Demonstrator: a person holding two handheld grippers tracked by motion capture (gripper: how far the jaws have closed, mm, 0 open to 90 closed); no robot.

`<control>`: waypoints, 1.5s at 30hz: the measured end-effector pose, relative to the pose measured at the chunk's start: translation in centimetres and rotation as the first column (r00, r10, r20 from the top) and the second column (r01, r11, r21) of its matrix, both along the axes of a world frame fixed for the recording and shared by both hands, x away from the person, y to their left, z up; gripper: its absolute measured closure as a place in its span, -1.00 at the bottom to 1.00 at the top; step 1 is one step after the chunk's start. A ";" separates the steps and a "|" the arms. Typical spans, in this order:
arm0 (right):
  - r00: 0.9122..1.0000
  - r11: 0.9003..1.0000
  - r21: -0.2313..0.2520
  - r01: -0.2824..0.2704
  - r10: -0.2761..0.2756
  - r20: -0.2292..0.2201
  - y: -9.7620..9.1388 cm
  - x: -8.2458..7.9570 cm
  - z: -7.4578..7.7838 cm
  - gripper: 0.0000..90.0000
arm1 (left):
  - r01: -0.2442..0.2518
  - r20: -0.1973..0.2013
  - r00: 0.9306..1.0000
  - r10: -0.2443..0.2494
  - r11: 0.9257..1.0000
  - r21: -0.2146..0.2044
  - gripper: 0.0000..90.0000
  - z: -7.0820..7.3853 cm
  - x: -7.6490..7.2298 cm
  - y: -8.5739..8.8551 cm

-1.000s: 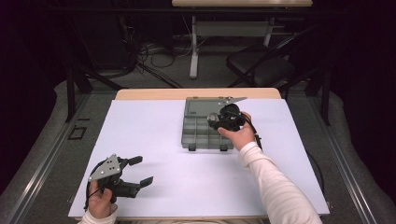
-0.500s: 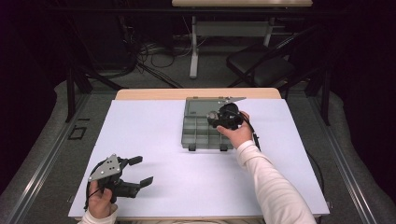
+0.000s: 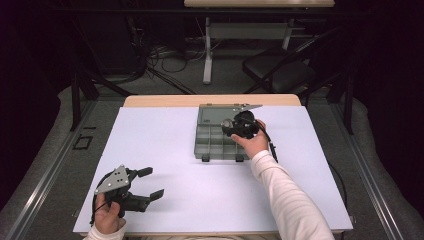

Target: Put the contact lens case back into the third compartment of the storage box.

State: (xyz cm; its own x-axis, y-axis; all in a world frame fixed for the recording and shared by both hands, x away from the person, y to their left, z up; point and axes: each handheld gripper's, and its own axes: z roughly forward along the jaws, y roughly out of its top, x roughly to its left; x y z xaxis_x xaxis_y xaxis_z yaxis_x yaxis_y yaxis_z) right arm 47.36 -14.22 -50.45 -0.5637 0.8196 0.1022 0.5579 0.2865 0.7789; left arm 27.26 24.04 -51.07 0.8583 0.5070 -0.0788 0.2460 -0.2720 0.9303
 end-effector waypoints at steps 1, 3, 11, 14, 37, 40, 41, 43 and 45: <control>1.000 1.000 0.000 0.000 0.000 0.000 0.0 0.0 0.0 0.08 | -0.004 0.001 1.000 0.004 1.000 0.001 -0.65 0.0 0.0 0.0; 1.000 1.000 0.001 0.003 -0.003 -0.005 0.0 0.1 -0.1 0.08 | -0.004 0.001 1.000 0.004 1.000 0.001 -0.65 0.0 0.0 0.0; 1.000 1.000 -0.001 0.005 -0.005 -0.030 0.1 0.5 -0.8 0.08 | -0.003 0.002 1.000 0.003 1.000 0.001 -0.65 0.0 0.0 0.0; 1.000 1.000 -0.002 0.006 -0.007 -0.029 0.1 0.7 -1.0 0.08 | -0.003 0.003 1.000 0.003 1.000 0.002 -0.65 0.0 0.0 0.0; 0.998 0.999 -0.013 0.050 -0.050 -0.024 0.0 0.4 -0.6 -0.34 | -0.003 -0.002 1.000 0.003 1.000 0.006 -0.65 0.0 0.2 -0.1; 0.998 0.999 -0.015 0.052 -0.052 -0.024 0.0 0.1 -0.3 -0.41 | -0.007 -0.003 1.000 0.007 1.000 0.004 -0.65 -0.1 0.4 -0.1; 0.998 0.998 -0.010 0.058 -0.058 -0.026 0.0 0.0 -0.2 -0.42 | -0.010 -0.004 1.000 0.010 1.000 0.005 -0.65 -0.1 0.4 -0.1; 0.998 0.998 -0.021 0.062 -0.062 -0.029 0.1 -0.1 -0.1 -0.47 | -0.006 -0.007 1.000 0.006 1.000 0.003 -0.65 -0.1 0.4 -0.1; 0.998 0.998 -0.014 0.054 -0.054 -0.034 0.2 -0.3 0.0 -0.49 | -0.007 -0.008 1.000 0.007 1.000 0.003 -0.65 -0.1 0.5 -0.1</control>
State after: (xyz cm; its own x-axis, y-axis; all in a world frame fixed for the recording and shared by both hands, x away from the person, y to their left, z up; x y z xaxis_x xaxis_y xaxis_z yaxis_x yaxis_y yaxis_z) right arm 47.05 -13.99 -50.45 -0.5149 0.8502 0.1096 0.5991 0.2654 0.7554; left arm 27.73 23.94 -51.18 0.8539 0.5135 -0.0840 0.2552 -0.2726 0.9277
